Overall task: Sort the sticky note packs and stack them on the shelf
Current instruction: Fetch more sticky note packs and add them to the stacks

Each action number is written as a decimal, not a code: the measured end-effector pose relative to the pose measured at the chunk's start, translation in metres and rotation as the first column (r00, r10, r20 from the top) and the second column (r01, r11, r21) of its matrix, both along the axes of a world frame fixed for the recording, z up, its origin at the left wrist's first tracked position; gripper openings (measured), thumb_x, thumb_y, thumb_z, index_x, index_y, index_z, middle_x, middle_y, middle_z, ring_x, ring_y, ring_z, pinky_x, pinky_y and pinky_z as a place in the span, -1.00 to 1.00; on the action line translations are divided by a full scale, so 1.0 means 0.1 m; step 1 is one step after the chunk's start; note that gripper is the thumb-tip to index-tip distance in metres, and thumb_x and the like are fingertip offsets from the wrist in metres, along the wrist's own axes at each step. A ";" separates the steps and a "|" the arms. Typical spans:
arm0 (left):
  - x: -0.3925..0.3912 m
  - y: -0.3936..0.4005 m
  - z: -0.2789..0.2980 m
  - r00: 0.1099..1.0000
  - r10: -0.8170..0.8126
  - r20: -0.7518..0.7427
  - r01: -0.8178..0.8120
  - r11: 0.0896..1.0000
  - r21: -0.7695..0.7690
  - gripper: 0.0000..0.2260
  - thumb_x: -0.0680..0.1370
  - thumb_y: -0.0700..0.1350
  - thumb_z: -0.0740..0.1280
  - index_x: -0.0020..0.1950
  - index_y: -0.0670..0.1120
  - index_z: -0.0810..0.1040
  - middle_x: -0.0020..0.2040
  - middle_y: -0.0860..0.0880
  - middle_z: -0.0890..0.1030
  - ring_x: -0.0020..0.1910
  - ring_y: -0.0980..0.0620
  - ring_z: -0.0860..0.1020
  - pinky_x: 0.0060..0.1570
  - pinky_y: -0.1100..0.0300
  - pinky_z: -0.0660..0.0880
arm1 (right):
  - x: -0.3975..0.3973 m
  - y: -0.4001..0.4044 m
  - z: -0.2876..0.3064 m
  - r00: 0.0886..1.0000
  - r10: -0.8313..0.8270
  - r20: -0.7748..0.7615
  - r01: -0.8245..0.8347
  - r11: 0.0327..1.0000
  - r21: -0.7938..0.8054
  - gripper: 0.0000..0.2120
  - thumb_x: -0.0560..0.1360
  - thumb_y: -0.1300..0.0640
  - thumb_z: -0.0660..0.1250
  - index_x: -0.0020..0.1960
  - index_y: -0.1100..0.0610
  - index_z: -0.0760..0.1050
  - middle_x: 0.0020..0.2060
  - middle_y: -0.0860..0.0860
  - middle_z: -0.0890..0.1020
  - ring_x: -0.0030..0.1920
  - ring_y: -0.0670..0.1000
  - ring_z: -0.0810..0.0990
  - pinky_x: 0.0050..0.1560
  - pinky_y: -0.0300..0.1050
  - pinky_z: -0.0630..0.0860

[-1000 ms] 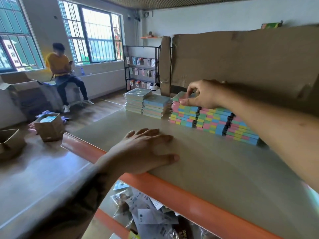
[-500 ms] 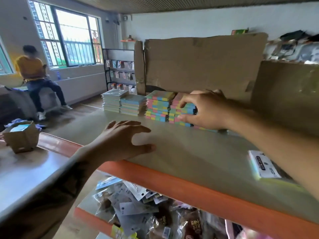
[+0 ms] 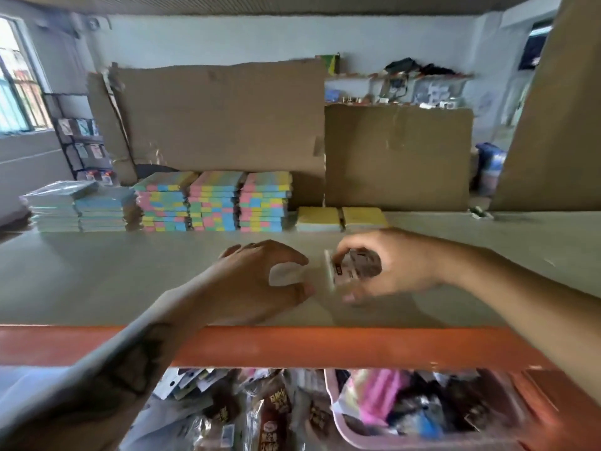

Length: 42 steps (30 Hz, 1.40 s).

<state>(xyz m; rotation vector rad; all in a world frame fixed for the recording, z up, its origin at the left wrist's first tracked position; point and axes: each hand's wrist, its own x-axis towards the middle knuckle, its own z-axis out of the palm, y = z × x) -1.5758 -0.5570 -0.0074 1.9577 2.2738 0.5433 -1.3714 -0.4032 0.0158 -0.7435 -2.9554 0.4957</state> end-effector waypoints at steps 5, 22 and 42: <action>0.00 0.05 -0.07 0.997 -0.033 0.076 0.028 0.998 0.064 -0.53 0.44 0.30 0.46 0.33 0.39 0.47 0.27 0.33 0.52 0.20 0.25 0.50 0.18 0.22 0.46 | 0.07 0.00 -0.06 0.978 0.004 -0.209 -0.024 0.996 -0.089 -0.62 0.36 -0.03 0.66 0.09 -0.09 0.58 -0.07 -0.23 0.66 -0.07 -0.23 0.60 0.00 -0.25 0.50; -0.08 0.01 -0.06 0.846 -0.260 0.466 0.089 0.930 0.357 -0.88 0.62 -0.09 0.36 0.05 -0.10 0.65 -0.08 0.04 0.71 -0.15 0.26 0.59 -0.15 0.35 0.49 | -0.15 -0.25 -0.02 0.841 -0.197 -0.503 -0.177 0.780 -0.601 -0.71 0.41 0.03 0.48 0.05 0.16 0.58 -0.11 0.32 0.68 -0.19 0.16 0.61 -0.20 0.06 0.48; -0.58 -0.35 0.48 0.983 0.085 -0.164 -0.075 0.995 0.063 -0.12 0.23 0.36 0.58 0.48 0.20 0.36 0.34 0.21 0.49 0.29 0.11 0.45 0.28 0.06 0.41 | -0.98 -0.51 0.01 0.848 -0.323 -0.421 -0.136 0.635 -0.761 -0.68 0.61 -0.12 0.34 0.10 0.14 0.61 -0.32 -0.02 0.63 -0.20 0.06 0.64 -0.17 -0.05 0.45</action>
